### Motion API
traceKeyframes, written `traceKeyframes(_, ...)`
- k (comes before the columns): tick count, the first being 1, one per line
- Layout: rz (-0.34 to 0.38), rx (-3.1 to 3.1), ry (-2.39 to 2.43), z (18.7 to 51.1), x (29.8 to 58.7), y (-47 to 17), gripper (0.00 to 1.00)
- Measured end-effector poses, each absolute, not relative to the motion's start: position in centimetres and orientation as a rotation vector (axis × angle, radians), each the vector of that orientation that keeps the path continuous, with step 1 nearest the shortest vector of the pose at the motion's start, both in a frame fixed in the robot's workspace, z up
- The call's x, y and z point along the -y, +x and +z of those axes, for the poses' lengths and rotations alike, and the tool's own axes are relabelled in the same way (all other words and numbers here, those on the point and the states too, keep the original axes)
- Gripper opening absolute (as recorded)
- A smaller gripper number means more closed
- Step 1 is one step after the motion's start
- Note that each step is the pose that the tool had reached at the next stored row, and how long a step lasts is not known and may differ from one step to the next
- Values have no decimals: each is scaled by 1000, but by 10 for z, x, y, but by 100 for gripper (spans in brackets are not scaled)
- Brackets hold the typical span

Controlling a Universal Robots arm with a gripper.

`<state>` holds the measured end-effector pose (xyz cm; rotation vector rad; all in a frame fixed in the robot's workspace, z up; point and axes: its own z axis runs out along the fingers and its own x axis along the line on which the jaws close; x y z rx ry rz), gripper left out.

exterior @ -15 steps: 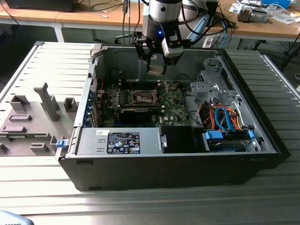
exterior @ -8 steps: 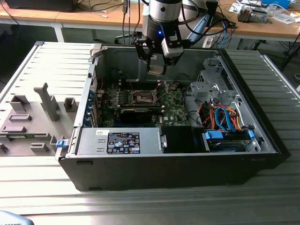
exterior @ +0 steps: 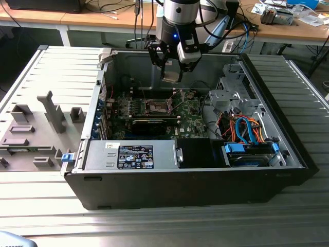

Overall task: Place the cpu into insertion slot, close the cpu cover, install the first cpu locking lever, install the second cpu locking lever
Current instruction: 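Place the cpu into insertion slot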

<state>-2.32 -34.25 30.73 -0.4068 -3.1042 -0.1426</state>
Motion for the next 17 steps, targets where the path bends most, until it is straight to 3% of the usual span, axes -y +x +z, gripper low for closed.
traceKeyframes(17, -143, 3102, -428, 307, 342, -23, 55)
